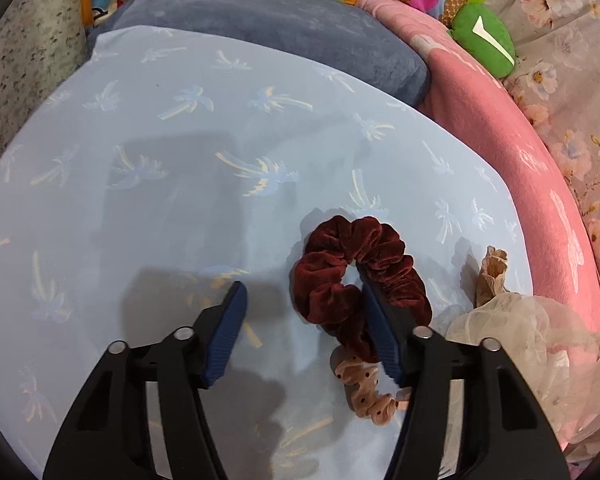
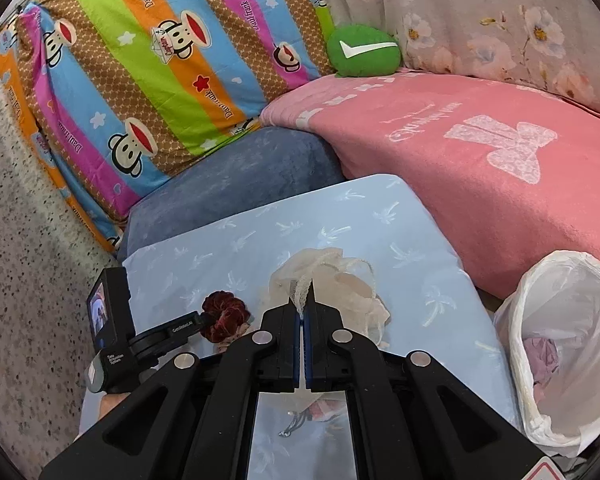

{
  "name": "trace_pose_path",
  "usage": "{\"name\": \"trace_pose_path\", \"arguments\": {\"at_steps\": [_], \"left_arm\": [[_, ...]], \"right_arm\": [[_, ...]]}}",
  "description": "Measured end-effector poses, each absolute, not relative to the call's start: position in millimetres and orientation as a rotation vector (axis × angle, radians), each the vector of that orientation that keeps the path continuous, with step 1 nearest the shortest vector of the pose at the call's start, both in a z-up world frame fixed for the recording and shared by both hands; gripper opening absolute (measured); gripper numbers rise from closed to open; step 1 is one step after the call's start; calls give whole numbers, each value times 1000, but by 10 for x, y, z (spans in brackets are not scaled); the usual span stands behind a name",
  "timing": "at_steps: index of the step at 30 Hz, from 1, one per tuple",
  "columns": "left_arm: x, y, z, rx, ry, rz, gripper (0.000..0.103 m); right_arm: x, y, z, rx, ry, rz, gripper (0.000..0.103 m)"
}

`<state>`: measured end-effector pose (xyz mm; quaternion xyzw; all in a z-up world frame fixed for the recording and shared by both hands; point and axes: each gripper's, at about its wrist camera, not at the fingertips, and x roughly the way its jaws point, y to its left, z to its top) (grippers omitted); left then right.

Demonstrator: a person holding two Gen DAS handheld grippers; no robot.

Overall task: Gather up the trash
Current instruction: 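Grasp the red velvet scrunchie with the left tool while the right holds the tulle bow, then carry the scrunchie and tulle bow over the wastebasket and open both tools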

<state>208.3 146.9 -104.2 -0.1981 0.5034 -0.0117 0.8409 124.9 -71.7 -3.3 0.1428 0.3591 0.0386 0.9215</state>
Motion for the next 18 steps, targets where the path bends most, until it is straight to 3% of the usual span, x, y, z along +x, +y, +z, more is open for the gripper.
{"name": "trace_pose_path", "arguments": {"at_steps": [2, 5, 18], "left_arm": [[2106, 1456, -1070, -417, 1077, -57, 25], [2072, 1456, -1037, -420, 1070, -88, 16], [1529, 1284, -522, -333, 1008, -134, 13]], "right_arm": [[1272, -654, -67, 287, 750, 89, 1], [1275, -573, -74, 280, 759, 102, 1], [902, -523, 393, 286, 664, 159, 1]]}}
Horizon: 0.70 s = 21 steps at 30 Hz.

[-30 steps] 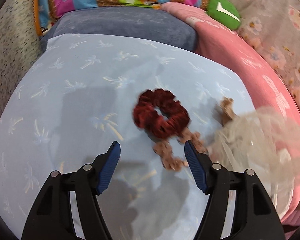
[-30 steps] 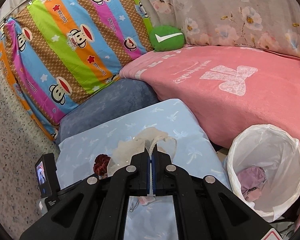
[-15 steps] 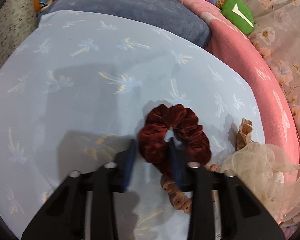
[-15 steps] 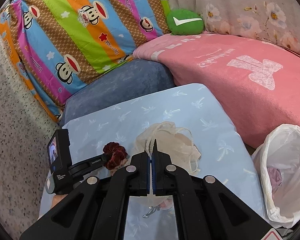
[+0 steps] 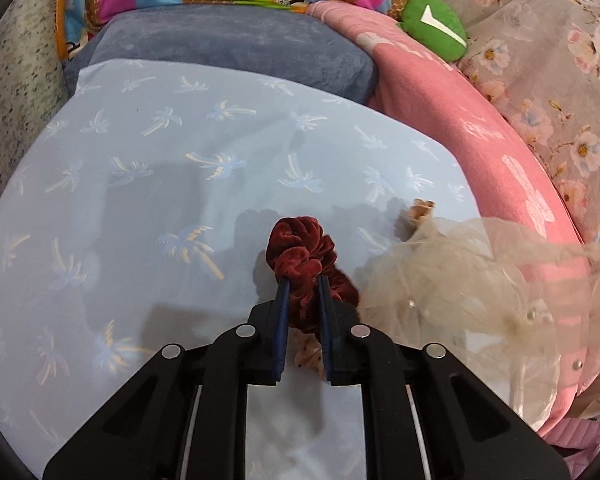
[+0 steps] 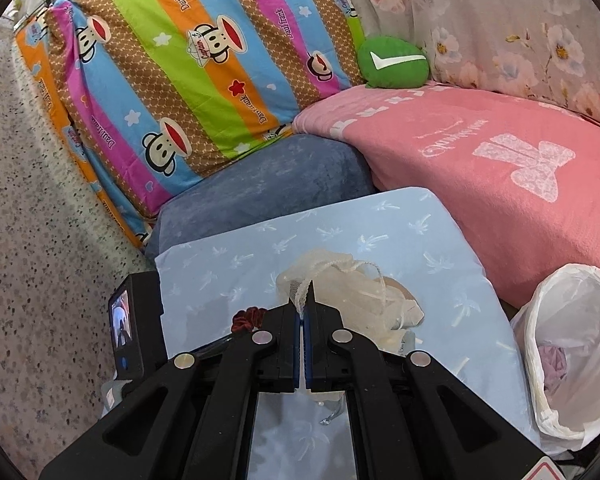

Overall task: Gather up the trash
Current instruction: 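Carry the scrunchie and tulle bow over the wastebasket and open both tools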

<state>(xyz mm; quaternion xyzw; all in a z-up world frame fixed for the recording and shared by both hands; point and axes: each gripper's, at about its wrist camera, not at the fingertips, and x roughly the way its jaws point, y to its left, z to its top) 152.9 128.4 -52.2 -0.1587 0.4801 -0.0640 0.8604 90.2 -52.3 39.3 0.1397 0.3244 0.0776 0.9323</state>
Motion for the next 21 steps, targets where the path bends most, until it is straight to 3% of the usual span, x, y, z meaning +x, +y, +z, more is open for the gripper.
{"name": "trace_pose_path", "arguments": {"at_steps": [21], "left_arm": [[887, 15, 150, -141, 920, -419, 14]], "right_arm": [[11, -1736, 1064, 361, 459, -40, 1]]}}
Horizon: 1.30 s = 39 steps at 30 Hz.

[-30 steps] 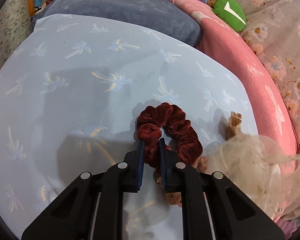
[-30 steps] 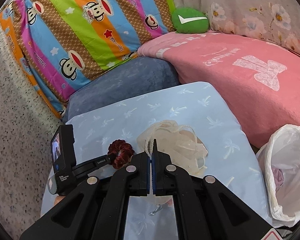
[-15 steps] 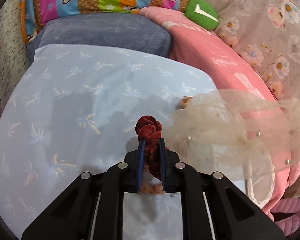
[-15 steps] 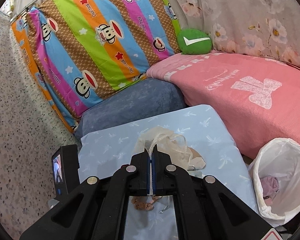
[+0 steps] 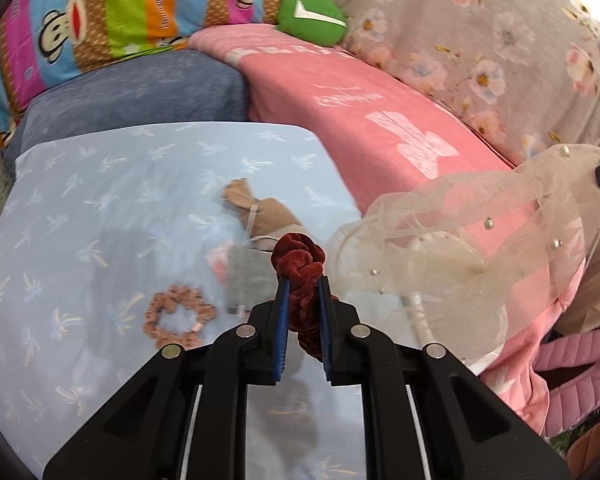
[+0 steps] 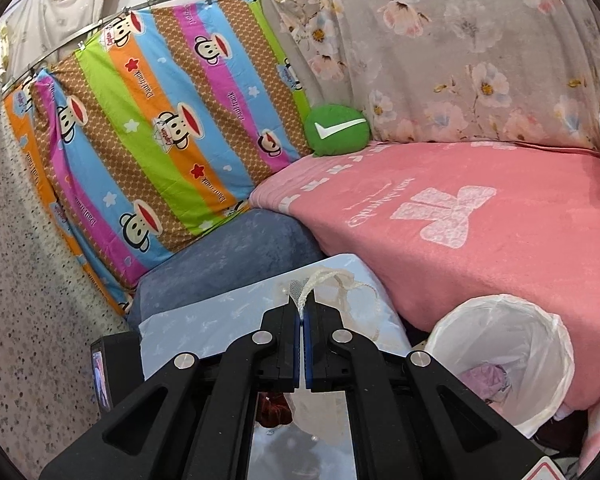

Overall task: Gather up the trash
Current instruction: 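Carry the scrunchie and tulle bow over the wastebasket and open both tools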

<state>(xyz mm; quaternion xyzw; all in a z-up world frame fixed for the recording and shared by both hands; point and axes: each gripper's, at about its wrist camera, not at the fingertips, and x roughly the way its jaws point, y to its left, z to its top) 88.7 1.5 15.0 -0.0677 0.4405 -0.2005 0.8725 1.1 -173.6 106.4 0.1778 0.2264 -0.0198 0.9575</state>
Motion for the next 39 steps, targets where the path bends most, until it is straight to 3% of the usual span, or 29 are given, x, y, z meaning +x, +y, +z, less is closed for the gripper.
{"name": "trace_pose_path", "arguments": {"at_steps": [15, 28, 30, 33, 34, 35, 36, 39], "left_arm": [[730, -1236, 163, 29, 911, -673, 14], [674, -1799, 89, 83, 922, -751, 16], [685, -1822, 50, 86, 930, -759, 18], [705, -1831, 5, 85, 948, -751, 45], [701, -1814, 1, 86, 939, -735, 60], [699, -1811, 13, 87, 929, -722, 66], [694, -1791, 20, 88, 919, -711, 67], [718, -1755, 15, 87, 926, -696, 68]], "right_arm": [[-317, -2766, 904, 421, 449, -241, 1], [-274, -3140, 820, 434, 478, -294, 1], [-233, -3134, 751, 431, 504, -292, 5], [-206, -3111, 683, 423, 526, -298, 8], [-203, -3109, 669, 425, 530, -296, 10], [-205, -3109, 663, 427, 530, -298, 17], [-215, -3107, 660, 427, 527, -301, 25], [-224, -3099, 662, 423, 526, -312, 31]]}}
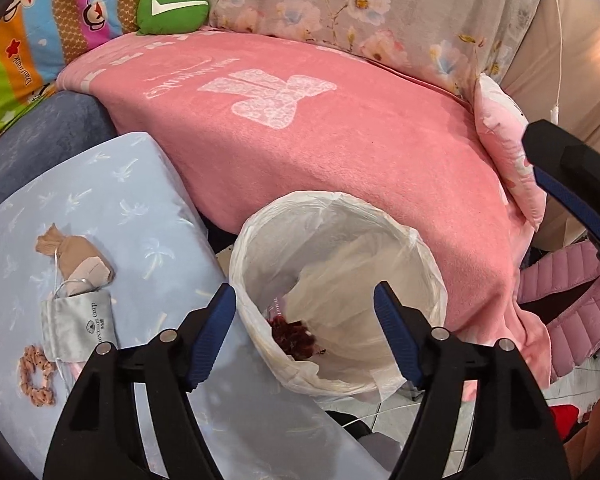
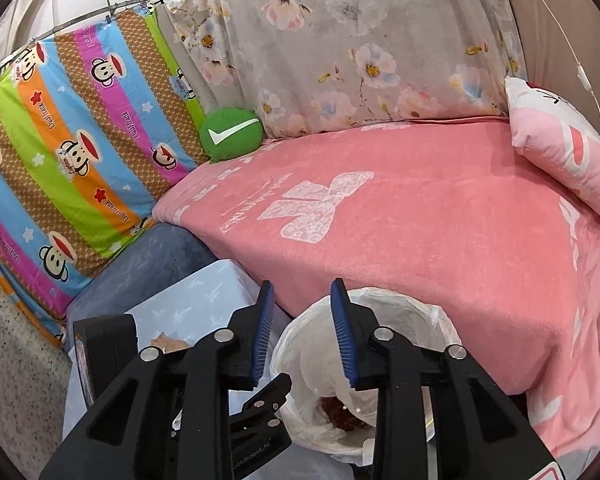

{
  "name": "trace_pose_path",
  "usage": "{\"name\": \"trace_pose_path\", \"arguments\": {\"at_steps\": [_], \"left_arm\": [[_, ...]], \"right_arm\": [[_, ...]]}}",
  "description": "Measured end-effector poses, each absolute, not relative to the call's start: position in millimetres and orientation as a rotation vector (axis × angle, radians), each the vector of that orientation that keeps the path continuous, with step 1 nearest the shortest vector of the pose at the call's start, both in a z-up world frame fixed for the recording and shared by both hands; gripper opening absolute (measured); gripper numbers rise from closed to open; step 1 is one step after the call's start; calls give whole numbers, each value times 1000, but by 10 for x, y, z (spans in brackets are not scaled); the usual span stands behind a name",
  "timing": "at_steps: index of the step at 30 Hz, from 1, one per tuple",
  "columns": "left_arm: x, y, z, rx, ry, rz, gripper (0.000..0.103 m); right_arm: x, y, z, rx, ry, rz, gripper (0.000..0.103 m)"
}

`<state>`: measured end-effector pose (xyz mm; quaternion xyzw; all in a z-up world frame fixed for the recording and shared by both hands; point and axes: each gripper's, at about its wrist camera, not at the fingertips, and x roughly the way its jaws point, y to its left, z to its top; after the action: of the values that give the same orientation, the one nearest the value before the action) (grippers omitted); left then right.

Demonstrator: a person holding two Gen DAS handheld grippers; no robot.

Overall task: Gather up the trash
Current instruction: 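Carry the scrunchie and tulle bow over the wastebasket and open both tools, then move both tools back to the remaining items on the table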

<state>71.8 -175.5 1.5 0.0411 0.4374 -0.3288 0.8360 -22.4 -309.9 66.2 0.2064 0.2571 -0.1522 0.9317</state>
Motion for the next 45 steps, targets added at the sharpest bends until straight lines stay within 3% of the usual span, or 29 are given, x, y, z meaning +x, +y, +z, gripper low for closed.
{"name": "trace_pose_path", "arguments": {"at_steps": [17, 45], "left_arm": [[766, -1320, -20, 65, 911, -548, 68], [1004, 107, -404, -37, 979, -271, 71]], "right_arm": [[-162, -2774, 497, 389, 615, -255, 32], [310, -1626, -39, 257, 801, -89, 38]]}}
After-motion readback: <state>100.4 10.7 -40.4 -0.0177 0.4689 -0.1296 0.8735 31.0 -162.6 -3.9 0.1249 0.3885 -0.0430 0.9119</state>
